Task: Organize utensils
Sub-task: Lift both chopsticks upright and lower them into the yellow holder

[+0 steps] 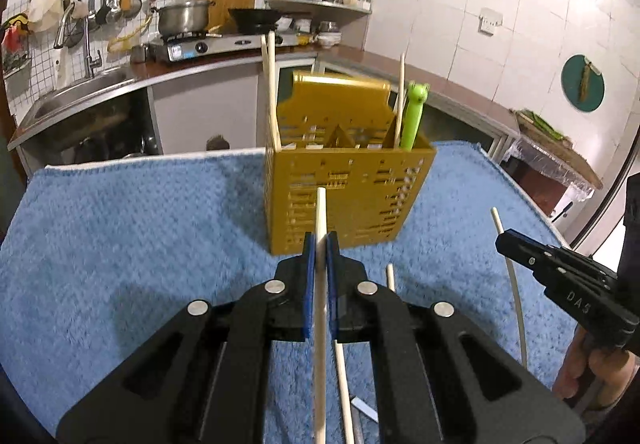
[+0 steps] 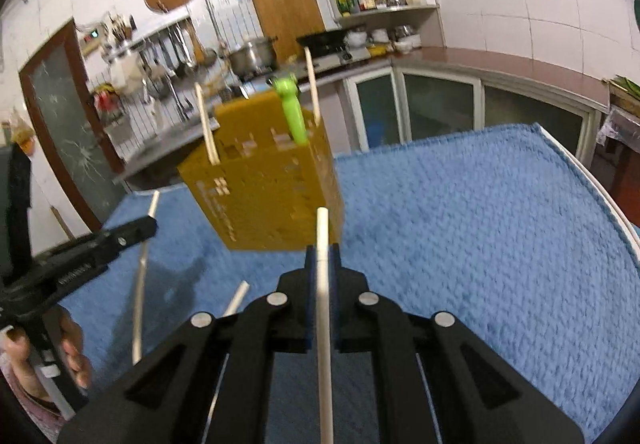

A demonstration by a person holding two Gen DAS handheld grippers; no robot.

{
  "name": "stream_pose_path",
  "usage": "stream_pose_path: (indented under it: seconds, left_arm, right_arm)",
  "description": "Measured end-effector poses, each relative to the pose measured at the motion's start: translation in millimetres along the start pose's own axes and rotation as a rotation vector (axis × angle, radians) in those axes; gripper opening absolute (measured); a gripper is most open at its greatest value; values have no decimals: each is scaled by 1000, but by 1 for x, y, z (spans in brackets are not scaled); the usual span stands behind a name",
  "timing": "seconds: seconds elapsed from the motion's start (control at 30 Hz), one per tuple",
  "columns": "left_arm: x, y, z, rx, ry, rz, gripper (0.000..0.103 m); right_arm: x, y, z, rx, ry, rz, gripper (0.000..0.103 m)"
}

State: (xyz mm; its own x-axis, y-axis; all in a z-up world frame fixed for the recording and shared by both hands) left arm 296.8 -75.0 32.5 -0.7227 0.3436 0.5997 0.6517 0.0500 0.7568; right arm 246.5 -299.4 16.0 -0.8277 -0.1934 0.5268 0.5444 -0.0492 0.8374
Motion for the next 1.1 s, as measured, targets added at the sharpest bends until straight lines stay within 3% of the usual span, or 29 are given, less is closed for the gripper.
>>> stream_pose_path:
  seconds: [0.33,0.57,0.8,1.1]
  left_arm:
    - [17,38,0,11,-40,-87,4]
    - [46,95,-7,8,-58,-201,4]
    - [64,160,-25,0,-71,-364,4]
    - [46,192,-28,15,-67,-526,4]
  right_arm:
    - [9,49,9,55,29,-140,6]
    - [27,116,20,88,27,-322,6]
    - [27,178,25,74,-10,-544,6]
    - [12,197,20,22,-82,-758,6]
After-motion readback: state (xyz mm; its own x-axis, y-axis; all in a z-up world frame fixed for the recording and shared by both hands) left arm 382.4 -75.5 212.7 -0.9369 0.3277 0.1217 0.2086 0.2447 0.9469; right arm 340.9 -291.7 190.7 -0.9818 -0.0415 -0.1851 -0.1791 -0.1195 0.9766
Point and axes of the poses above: each gripper's, at about its wrist camera, not at the fingertips, and x roughly against the way its jaws point, z to its left, y to its top, the point moved 5 cm from there along -x, roughly the way its jaws point, and after that the axes turned 9 degrees about x, right-handed, at the moved point
